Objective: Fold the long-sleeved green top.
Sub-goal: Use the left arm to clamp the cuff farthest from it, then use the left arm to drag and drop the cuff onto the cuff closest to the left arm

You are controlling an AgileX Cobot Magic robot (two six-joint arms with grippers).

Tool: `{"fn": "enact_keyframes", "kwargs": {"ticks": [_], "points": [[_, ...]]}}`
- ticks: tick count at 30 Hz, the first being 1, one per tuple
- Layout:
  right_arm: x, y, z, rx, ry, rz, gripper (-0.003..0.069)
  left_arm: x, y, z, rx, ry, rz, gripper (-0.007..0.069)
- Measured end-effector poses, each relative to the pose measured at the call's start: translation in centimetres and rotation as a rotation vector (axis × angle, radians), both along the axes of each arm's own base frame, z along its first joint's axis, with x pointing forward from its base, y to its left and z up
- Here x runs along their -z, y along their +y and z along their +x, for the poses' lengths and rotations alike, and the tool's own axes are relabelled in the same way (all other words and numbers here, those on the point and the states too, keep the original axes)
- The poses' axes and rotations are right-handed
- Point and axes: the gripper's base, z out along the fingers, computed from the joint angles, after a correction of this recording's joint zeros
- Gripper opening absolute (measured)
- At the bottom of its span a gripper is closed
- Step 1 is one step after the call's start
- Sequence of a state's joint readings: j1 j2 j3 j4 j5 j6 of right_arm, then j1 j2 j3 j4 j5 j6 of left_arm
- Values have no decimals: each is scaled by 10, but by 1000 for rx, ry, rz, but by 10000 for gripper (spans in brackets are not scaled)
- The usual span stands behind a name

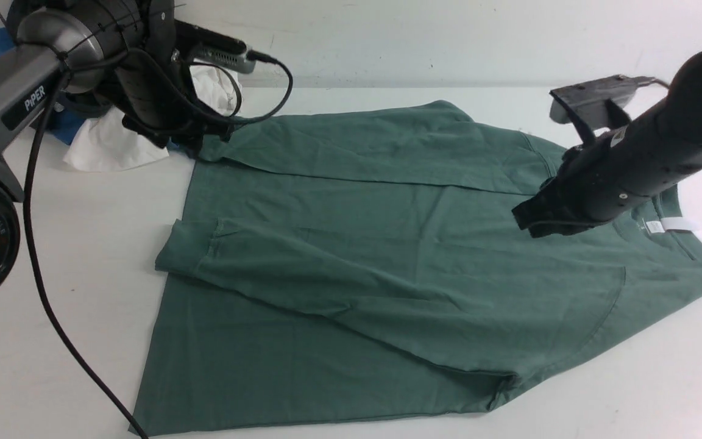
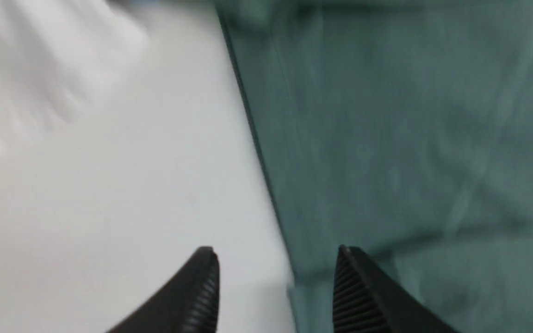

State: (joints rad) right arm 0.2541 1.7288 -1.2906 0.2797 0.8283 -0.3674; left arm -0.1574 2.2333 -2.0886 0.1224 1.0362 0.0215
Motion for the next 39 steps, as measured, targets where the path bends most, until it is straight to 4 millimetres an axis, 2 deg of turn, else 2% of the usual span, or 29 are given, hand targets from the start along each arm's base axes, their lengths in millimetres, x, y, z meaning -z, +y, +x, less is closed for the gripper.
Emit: {"fn": "enact_keyframes", "kwargs": {"ticks": [2, 3, 7, 10, 13, 18, 20, 21, 23, 25, 27, 31, 35, 36, 39], "points": [[8, 21, -12, -80, 41, 30, -15, 10, 2, 12, -55, -64, -65, 321], [9, 23, -13, -83, 45, 35, -15, 12, 2, 13, -57, -68, -66, 321], [31, 46, -38, -172, 127, 19, -15, 57, 5, 37, -82, -136, -125, 322], [44, 56, -51, -222, 138, -7, -15, 82, 6, 48, -97, -190, -164, 340], [52, 60, -58, -238, 138, -18, -15, 97, 7, 59, -123, -249, -199, 361], [55, 61, -60, -240, 144, -21, -15, 105, 8, 70, -140, -318, -223, 350], [55, 61, -60, -240, 141, -21, -15, 113, 8, 74, -130, -331, -208, 267], [55, 61, -60, -240, 141, -21, -15, 114, 8, 74, -129, -331, -206, 258], [55, 61, -60, -240, 140, -22, -15, 118, 9, 76, -117, -344, -190, 125], [55, 60, -60, -243, 139, -27, -15, 117, 9, 77, -117, -347, -190, 55], [55, 60, -60, -250, 135, -34, -15, 113, 8, 76, -115, -345, -190, 20], [55, 60, -60, -260, 131, -43, -15, 98, 4, 72, -104, -329, -176, 13], [56, 58, -59, -275, 122, -65, -15, 51, -3, 63, -53, -341, -131, 13], [56, 58, -59, -282, 119, -75, -15, 29, -10, 56, -33, -339, -119, 13], [56, 56, -59, -298, 109, -104, -15, -16, -19, 40, -17, -328, -112, 13]]}}
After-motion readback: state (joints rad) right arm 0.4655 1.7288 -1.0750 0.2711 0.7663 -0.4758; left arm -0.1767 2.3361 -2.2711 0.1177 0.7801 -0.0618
